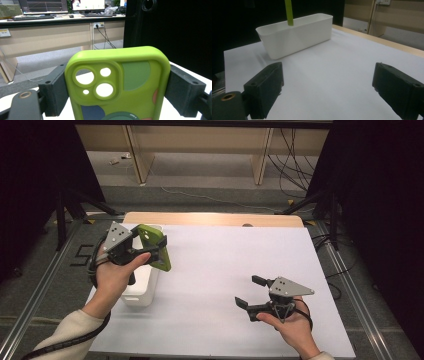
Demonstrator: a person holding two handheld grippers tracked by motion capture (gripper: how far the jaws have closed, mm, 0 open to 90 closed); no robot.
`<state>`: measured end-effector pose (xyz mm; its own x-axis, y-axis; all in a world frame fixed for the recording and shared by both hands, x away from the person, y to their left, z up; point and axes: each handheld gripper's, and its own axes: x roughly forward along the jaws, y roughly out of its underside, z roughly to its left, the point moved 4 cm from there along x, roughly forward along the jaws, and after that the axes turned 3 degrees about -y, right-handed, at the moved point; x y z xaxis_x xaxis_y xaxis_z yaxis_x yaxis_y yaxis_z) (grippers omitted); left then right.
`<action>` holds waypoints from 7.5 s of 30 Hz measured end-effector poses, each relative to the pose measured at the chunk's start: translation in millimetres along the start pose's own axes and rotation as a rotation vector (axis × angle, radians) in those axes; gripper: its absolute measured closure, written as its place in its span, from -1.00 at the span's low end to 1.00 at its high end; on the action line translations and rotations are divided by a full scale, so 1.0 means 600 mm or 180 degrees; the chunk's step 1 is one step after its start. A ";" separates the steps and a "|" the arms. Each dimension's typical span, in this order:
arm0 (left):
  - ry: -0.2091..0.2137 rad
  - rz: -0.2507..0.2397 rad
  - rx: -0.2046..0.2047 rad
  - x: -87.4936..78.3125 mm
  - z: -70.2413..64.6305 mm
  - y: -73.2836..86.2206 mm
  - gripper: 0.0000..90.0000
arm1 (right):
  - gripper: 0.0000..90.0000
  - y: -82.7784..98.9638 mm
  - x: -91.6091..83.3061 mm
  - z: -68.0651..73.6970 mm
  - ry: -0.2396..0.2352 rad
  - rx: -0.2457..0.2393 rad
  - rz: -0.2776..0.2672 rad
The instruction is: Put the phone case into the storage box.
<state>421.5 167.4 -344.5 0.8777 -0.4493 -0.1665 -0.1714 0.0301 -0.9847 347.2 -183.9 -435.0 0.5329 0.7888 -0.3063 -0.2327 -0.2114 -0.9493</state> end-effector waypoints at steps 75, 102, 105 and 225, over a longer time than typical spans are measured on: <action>-0.0555 0.0121 0.0019 0.048 0.109 0.010 -0.65 | -0.75 0.014 -0.034 0.000 0.0082 0.0003 -0.0035; -0.0664 0.0154 0.0065 0.083 0.126 0.006 -0.65 | -0.75 0.018 -0.035 -0.001 0.0083 0.0011 -0.0020; -0.0643 0.0165 0.0047 0.086 0.126 0.005 -0.65 | -0.75 0.018 -0.035 -0.001 0.0082 0.0015 -0.0021; -0.0934 0.0483 -0.0034 0.196 0.174 0.036 -0.66 | -0.75 0.025 -0.031 -0.003 0.0043 0.0048 -0.0009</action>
<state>567.6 208.8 -390.7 0.9330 -0.1639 -0.3203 -0.3134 0.0671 -0.9472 335.0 -202.8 -443.3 0.5446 0.7814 -0.3045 -0.2432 -0.2003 -0.9491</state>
